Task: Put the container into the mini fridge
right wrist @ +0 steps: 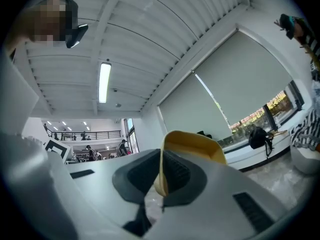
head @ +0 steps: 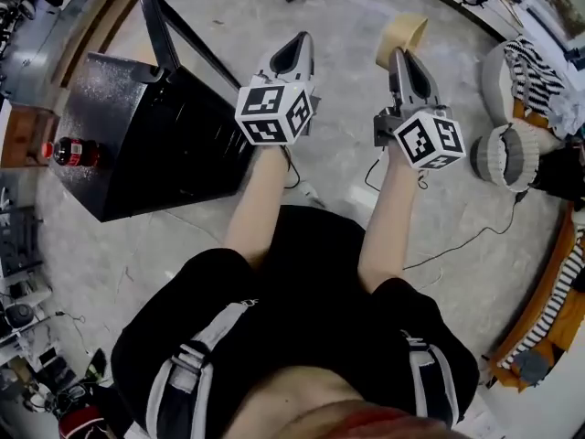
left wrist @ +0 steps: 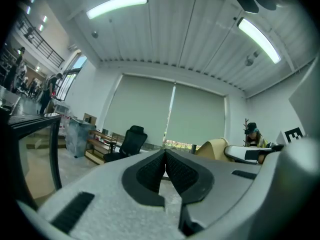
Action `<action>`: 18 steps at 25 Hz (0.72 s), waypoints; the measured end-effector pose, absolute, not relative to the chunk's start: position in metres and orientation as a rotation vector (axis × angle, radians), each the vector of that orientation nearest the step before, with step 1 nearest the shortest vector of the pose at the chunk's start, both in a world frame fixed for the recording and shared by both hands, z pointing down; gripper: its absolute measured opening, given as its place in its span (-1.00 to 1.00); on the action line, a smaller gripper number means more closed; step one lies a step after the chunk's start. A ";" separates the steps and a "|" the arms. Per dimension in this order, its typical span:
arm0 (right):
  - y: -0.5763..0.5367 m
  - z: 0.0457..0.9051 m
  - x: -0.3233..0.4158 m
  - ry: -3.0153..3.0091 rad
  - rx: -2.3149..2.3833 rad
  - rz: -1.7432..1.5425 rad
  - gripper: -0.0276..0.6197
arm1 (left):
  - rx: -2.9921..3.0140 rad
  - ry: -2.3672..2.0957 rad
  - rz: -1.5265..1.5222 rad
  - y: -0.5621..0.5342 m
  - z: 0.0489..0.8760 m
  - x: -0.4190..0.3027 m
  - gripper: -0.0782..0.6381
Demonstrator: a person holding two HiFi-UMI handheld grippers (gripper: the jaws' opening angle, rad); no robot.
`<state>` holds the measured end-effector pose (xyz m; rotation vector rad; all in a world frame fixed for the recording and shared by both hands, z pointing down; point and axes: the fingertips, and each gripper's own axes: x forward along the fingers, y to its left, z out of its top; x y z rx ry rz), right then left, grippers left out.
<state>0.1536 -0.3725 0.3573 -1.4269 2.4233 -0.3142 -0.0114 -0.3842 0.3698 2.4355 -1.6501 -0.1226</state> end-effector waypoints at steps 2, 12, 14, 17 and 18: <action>-0.394 0.352 0.136 2.436 -1.369 -0.299 -0.86 | 2.400 -1.716 -0.128 -0.394 0.369 -0.031 -0.76; -0.441 0.299 -0.035 2.677 -0.698 -0.289 -0.86 | 2.071 -2.337 -0.245 -0.362 0.306 -0.171 -0.76; -0.427 0.291 -0.086 2.731 -0.515 -0.292 -0.86 | 1.922 -2.497 -0.277 -0.331 0.297 -0.214 -0.76; -0.385 0.277 -0.145 2.804 -0.243 -0.244 -0.86 | 1.689 -2.677 -0.352 -0.279 0.288 -0.265 -0.76; -0.369 0.273 -0.161 2.816 -0.153 -0.229 -0.86 | 1.618 -2.723 -0.362 -0.261 0.288 -0.275 -0.76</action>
